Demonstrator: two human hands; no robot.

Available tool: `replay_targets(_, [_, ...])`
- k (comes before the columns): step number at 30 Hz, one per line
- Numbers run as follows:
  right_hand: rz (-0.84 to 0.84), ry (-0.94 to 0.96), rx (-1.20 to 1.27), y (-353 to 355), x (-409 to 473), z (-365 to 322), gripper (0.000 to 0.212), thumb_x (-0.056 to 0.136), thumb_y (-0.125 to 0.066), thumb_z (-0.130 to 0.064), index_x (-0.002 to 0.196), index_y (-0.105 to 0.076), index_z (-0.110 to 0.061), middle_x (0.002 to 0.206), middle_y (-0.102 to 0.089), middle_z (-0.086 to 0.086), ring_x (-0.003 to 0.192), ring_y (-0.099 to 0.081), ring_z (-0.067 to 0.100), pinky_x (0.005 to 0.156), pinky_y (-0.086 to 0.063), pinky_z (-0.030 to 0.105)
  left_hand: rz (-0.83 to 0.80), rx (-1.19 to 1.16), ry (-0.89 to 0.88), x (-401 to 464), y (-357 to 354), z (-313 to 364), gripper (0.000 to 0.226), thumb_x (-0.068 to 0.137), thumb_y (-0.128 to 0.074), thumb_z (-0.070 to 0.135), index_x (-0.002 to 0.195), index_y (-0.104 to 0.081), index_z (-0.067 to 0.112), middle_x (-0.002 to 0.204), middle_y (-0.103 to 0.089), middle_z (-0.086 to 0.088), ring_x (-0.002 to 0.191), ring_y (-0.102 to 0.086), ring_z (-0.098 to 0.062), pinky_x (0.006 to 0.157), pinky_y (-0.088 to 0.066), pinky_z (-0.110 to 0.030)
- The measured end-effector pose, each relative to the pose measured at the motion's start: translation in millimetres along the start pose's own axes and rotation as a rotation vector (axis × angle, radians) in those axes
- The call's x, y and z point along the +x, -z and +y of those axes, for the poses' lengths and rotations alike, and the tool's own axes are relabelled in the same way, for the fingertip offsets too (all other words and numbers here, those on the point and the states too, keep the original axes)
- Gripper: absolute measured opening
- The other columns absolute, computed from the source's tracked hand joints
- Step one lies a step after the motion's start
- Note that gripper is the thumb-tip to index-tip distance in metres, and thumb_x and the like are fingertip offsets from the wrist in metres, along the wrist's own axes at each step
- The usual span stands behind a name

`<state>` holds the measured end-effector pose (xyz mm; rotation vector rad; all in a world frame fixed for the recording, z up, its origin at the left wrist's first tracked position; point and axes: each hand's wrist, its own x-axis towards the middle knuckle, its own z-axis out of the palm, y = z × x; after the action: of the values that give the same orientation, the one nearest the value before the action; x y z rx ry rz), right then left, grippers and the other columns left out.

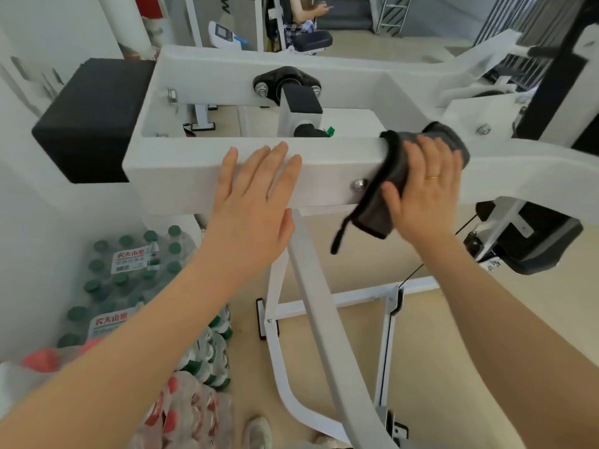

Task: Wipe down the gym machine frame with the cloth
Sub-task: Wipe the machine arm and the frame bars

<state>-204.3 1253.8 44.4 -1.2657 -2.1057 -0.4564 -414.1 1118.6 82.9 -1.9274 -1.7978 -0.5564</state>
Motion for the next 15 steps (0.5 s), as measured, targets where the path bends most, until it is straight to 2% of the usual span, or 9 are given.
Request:
replay_targets(4, [-0.07, -0.115, 0.107, 14, 8, 4, 0.055, 0.089, -0.038, -0.038, 0.128, -0.05, -0.001, 0.135, -0.047, 0.016, 0.128, -0.037, 0.038, 0.113, -0.013, 0.049, 0.029, 0.051, 0.013, 8, -10, 14, 0.053, 0.073, -0.065, 0.013, 0.123, -0.054, -0.001, 0.124, -0.055, -0.022, 0.114, -0.052, -0.041, 0.101, -0.032, -0.054])
replay_targets(8, [-0.075, 0.076, 0.207, 21, 21, -40, 0.055, 0.09, -0.033, -0.042, 0.126, -0.056, -0.008, 0.131, -0.055, 0.009, 0.122, -0.049, 0.031, 0.106, -0.026, 0.044, 0.065, 0.09, 0.038, 21, -12, 19, 0.047, 0.073, -0.07, 0.017, 0.115, -0.058, 0.0, 0.114, -0.059, -0.02, 0.104, -0.056, -0.04, 0.093, -0.041, -0.05])
replay_targets(12, [-0.107, 0.211, 0.192, 21, 31, -58, 0.053, 0.092, -0.034, -0.042, 0.129, -0.055, -0.011, 0.132, -0.056, 0.005, 0.121, -0.051, 0.027, 0.101, -0.032, 0.039, 0.098, 0.068, 0.04, 22, -13, 14, 0.035, 0.081, -0.059, 0.014, 0.114, -0.059, 0.004, 0.114, -0.06, -0.017, 0.104, -0.056, -0.038, 0.091, -0.036, -0.045])
replay_targets(15, [-0.162, 0.225, 0.177, 23, 36, -34, 0.057, 0.09, -0.03, -0.047, 0.132, -0.053, -0.016, 0.133, -0.054, 0.002, 0.123, -0.049, 0.024, 0.1, -0.032, 0.037, 0.113, 0.067, -0.002, 18, -14, 6, 0.045, 0.076, -0.066, 0.008, 0.12, -0.057, 0.005, 0.118, -0.059, -0.015, 0.108, -0.052, -0.035, 0.093, -0.03, -0.04])
